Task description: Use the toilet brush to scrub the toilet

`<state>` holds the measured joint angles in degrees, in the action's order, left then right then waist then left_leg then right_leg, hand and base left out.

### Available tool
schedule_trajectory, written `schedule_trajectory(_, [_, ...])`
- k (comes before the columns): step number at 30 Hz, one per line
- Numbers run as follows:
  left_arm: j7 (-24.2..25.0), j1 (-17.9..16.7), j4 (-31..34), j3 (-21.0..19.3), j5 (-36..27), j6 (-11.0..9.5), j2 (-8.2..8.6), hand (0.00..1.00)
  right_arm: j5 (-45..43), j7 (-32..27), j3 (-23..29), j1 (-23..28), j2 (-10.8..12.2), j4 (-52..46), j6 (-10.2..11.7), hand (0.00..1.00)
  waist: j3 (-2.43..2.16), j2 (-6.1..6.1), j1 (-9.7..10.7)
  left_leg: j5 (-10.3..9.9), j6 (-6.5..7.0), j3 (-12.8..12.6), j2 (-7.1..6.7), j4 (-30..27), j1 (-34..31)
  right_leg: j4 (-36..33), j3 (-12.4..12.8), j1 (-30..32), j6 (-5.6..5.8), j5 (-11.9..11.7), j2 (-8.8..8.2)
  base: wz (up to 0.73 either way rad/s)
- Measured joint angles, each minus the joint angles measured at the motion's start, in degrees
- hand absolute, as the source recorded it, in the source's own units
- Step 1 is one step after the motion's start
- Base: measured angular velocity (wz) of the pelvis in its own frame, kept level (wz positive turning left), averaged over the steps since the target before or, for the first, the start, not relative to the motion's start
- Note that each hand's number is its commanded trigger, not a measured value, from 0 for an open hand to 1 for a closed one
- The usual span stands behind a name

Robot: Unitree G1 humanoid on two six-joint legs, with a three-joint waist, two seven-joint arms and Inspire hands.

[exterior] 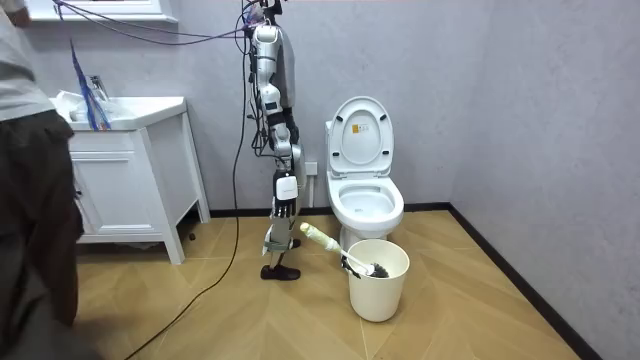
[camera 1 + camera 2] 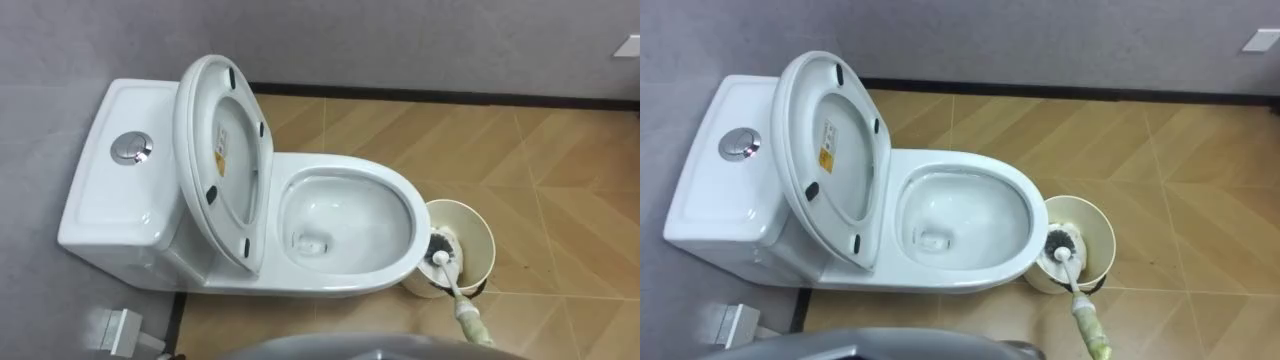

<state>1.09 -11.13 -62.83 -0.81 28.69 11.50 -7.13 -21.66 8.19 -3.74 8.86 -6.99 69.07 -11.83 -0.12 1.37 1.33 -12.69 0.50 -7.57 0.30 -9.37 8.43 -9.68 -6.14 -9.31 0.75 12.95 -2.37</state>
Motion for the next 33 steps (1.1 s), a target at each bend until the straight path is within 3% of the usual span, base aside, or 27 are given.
schedule_trajectory(4, [0.4, -0.1, 0.0, 0.0, 0.0, 0.0, 0.27, 0.00, 1.3, -1.3, 0.1, 0.2, 0.0, 0.2, -0.1, 0.00, 0.36, -0.50, 0.0, -0.4, -0.02, 0.1, 0.10, -0.2, 0.2, 0.0, 0.0, -0.6, 0.00, 0.0, 0.07, 0.00])
schedule_trajectory(7, [0.4, -0.2, 0.0, 0.0, 0.0, 0.0, 0.72, 0.00, 1.4, -1.9, 0.5, 0.2, 0.0, 0.2, 0.0, 0.00, 0.38, -1.08, 0.0, -0.5, 0.05, 0.2, 0.02, -0.4, 0.2, 0.0, 0.0, -0.7, 0.01, 0.0, -0.01, 0.00])
schedule_trajectory(16, [-0.3, -1.9, 1.4, -0.2, -1.7, 0.1, 0.91, 0.00, 4.3, -8.3, 0.7, 0.0, 0.0, 2.3, 0.1, 0.00, 0.34, -0.93, -0.1, -0.5, 0.07, 0.2, -0.07, -0.3, 0.3, 0.2, 0.3, -0.8, 0.10, 0.1, -0.04, 0.00])
schedule_trajectory(33, [-3.7, -1.7, 1.5, -0.6, -1.7, -1.8, 0.91, 0.00, 14.8, -25.8, 12.6, 0.1, 0.0, -1.1, 6.8, 0.00, 0.47, -0.77, 1.5, -0.5, 0.06, -0.1, -0.06, -0.1, 0.3, 0.3, 0.8, -0.6, 0.10, 0.3, 0.06, 0.00])
